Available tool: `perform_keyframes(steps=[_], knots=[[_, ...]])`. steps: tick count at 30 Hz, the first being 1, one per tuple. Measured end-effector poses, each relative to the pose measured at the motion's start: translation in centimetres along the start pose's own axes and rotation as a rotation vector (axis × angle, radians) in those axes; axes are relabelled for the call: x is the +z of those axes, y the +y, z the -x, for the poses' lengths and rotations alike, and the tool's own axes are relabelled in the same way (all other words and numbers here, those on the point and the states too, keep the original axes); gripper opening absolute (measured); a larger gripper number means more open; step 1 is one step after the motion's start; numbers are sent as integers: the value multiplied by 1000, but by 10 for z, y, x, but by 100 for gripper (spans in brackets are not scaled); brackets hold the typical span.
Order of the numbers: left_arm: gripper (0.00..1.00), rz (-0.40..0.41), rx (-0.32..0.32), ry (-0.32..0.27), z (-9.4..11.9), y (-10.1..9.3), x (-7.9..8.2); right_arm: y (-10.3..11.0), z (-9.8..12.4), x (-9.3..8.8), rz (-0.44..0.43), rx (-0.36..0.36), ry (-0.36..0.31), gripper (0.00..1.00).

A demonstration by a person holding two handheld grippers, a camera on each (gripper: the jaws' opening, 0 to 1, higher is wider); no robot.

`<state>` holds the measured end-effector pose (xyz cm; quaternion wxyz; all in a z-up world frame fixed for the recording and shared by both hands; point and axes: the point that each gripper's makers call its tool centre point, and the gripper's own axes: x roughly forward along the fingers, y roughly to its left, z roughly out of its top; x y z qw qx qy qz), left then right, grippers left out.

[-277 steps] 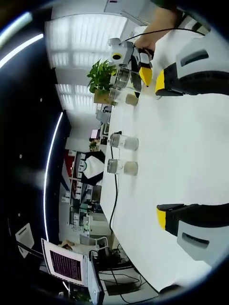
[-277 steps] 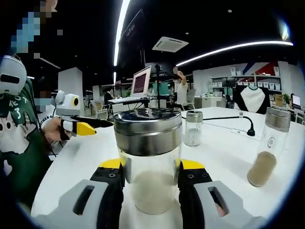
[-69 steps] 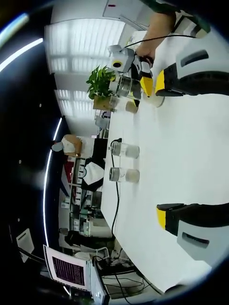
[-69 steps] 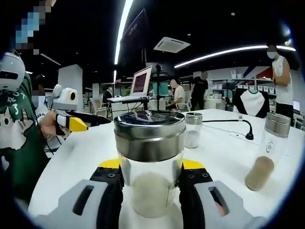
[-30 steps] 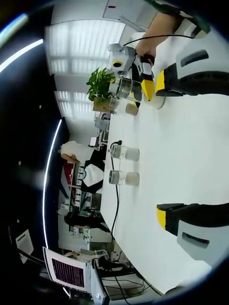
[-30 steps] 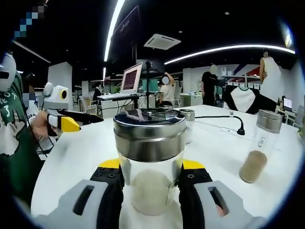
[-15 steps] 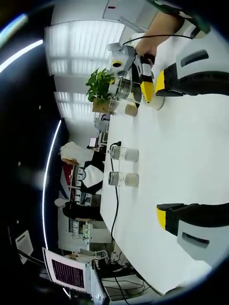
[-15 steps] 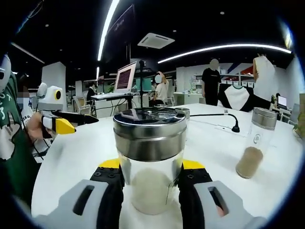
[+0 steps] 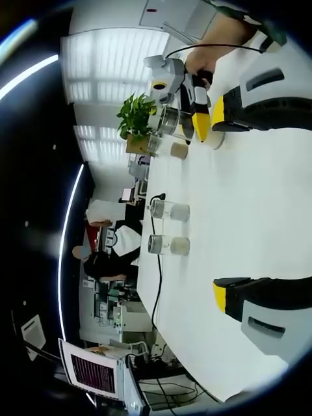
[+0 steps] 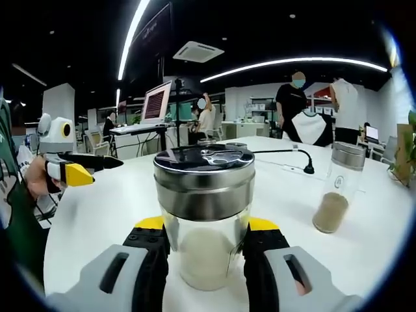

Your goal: Rotate the seasoning bottle until the label or dispensing opening points toward the visible target arrow and the bottle remains upright within the marked orientation range

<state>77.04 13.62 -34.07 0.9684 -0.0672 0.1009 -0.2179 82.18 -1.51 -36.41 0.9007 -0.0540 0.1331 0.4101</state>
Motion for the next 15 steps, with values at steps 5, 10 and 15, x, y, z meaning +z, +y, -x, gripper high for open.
perform_keyframes(steps=[5, 10, 15], knots=[[98, 1, -1, 1, 0, -1, 0, 0, 0, 0, -14, -30, 1, 43], [98, 7, -8, 1, 0, -2, -1, -1, 1, -1, -25, -62, 12, 43], [98, -14, 6, -1, 1, -1, 0, -2, 1, -1, -34, -95, 5, 43]])
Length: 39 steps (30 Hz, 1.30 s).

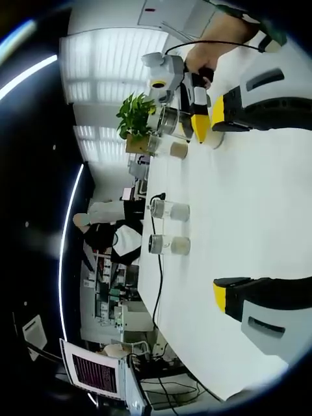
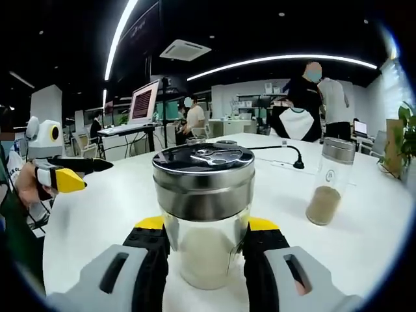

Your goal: Rotate the seasoning bottle until the label or dispensing opening points toward the visible target arrow and the bottle remains upright within the marked orientation range

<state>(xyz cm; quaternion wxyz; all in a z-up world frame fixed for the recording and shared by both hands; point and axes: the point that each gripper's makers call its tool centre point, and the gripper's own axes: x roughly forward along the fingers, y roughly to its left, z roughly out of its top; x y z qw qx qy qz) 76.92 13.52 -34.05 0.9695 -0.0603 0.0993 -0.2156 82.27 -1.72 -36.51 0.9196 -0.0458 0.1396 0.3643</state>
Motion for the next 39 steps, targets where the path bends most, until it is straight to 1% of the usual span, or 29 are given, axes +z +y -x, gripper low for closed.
perform_keyframes(steps=[9, 16, 19, 22, 26, 31, 33, 39], knots=[[98, 8, -6, 2, 0, -1, -2, -3, -1, 0, -28, -68, 10, 43], [98, 11, -7, 0, 0, -1, -2, -7, -2, 0, -57, -151, 17, 43], [98, 14, -5, 1, 0, 0, -2, -9, -2, -1, -65, -172, 12, 43], [98, 13, -5, 1, 0, 0, -2, -10, -1, -1, -72, -211, 6, 43], [98, 14, -10, -3, 0, 0, -1, -12, 0, -1, -84, -237, 15, 43], [98, 5, -18, 3, -1, -2, -2, -12, 0, -2, -95, -276, 9, 43], [98, -6, -14, 5, -1, -1, -2, -12, 0, -2, -97, -283, 9, 43], [98, 0, -6, -1, 0, 1, 1, -12, 1, -3, -104, -312, 3, 43]])
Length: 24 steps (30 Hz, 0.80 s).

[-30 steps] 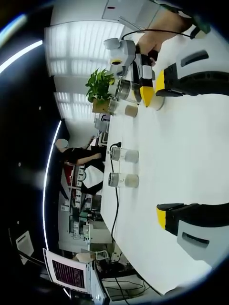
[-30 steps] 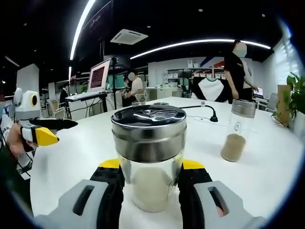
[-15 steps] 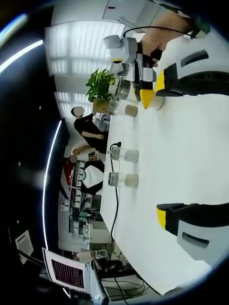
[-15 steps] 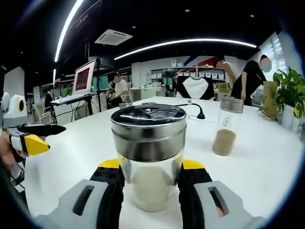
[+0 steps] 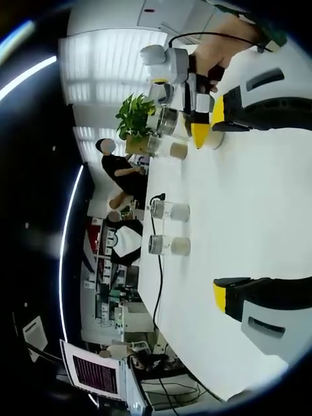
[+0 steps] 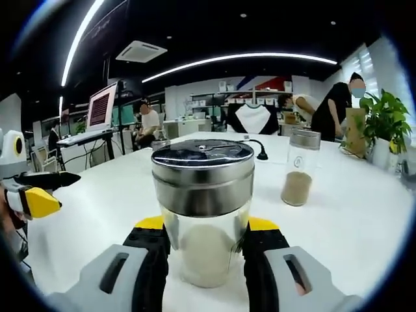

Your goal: Rotate the seasoning bottle until the label or dispensing opening points toward the visible target arrow and the bottle remains upright within the marked orientation range

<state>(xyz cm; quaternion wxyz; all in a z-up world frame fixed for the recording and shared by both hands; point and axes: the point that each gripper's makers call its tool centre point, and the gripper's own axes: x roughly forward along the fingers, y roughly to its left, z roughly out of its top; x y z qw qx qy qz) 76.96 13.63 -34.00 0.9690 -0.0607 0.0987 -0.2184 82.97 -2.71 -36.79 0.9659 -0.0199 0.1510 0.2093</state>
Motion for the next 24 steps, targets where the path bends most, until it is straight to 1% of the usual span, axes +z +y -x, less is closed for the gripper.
perform_keyframes(steps=[6, 19, 20, 22, 24], knots=[[98, 2, -5, 2, -1, -2, -1, 0, 0, -1, -8, -12, 5, 43], [98, 13, 4, 1, 1, 1, -2, 0, 0, -2, -17, -5, 10, 43], [98, 14, 5, 1, 2, 1, -2, 1, 0, -1, -18, 4, 4, 45], [98, 14, 7, 2, 2, 2, -2, 1, 1, 0, -18, 14, -6, 52], [98, 16, 8, 3, 2, 2, -3, 1, 4, 3, -18, 29, -19, 52]])
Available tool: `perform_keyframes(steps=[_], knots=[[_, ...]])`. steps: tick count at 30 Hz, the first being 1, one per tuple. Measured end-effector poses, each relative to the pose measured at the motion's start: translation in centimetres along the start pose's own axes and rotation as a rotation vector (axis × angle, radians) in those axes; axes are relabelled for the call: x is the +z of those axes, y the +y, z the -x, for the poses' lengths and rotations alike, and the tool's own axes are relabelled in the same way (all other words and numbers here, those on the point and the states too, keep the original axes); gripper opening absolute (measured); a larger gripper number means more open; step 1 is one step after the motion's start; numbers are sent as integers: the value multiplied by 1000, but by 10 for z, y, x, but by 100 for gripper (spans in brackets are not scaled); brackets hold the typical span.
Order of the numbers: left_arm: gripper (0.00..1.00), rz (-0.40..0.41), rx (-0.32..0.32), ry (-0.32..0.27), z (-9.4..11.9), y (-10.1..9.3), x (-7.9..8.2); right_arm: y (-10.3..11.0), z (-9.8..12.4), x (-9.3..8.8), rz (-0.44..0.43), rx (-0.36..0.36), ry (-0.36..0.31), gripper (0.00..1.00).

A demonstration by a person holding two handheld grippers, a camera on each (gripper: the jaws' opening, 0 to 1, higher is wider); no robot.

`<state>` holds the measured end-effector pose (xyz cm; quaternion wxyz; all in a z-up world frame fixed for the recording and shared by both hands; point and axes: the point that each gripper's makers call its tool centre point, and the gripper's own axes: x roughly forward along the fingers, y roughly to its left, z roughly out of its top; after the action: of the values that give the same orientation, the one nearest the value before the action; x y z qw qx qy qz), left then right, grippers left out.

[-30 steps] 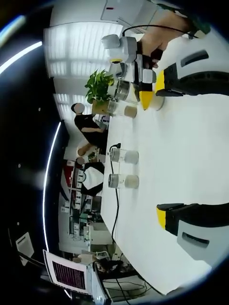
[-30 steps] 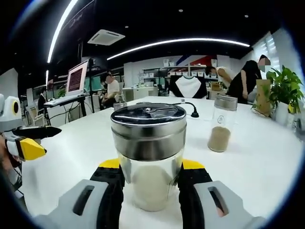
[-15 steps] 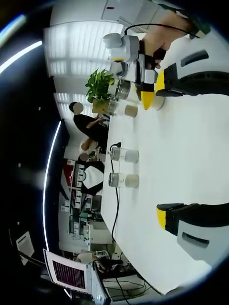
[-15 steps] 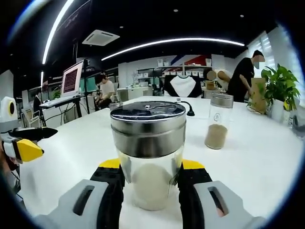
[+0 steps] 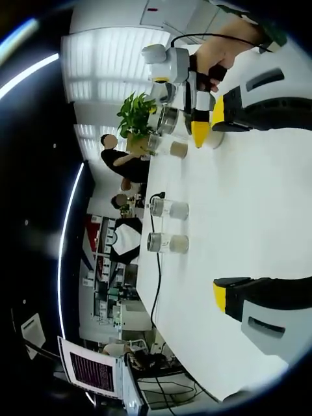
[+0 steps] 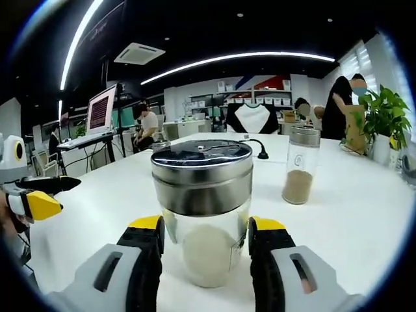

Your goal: Rotate the seasoning bottle until the label or dispensing opening points toward the visible target arrow and the bottle remains upright within the marked orientation range

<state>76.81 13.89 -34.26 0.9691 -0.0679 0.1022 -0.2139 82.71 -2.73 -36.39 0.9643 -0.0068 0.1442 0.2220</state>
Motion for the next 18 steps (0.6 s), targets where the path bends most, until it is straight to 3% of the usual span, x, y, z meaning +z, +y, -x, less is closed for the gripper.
perform_keyframes(steps=[6, 9, 18], knots=[[98, 3, -6, 0, -1, -2, 0, -4, 7, 7, -8, 19, -14, 52], [98, 3, -6, -3, 0, -2, 0, -2, 5, 5, -22, 61, 6, 56], [98, 6, 5, -7, 2, 1, 0, 4, 3, 12, 66, 155, -19, 57]])
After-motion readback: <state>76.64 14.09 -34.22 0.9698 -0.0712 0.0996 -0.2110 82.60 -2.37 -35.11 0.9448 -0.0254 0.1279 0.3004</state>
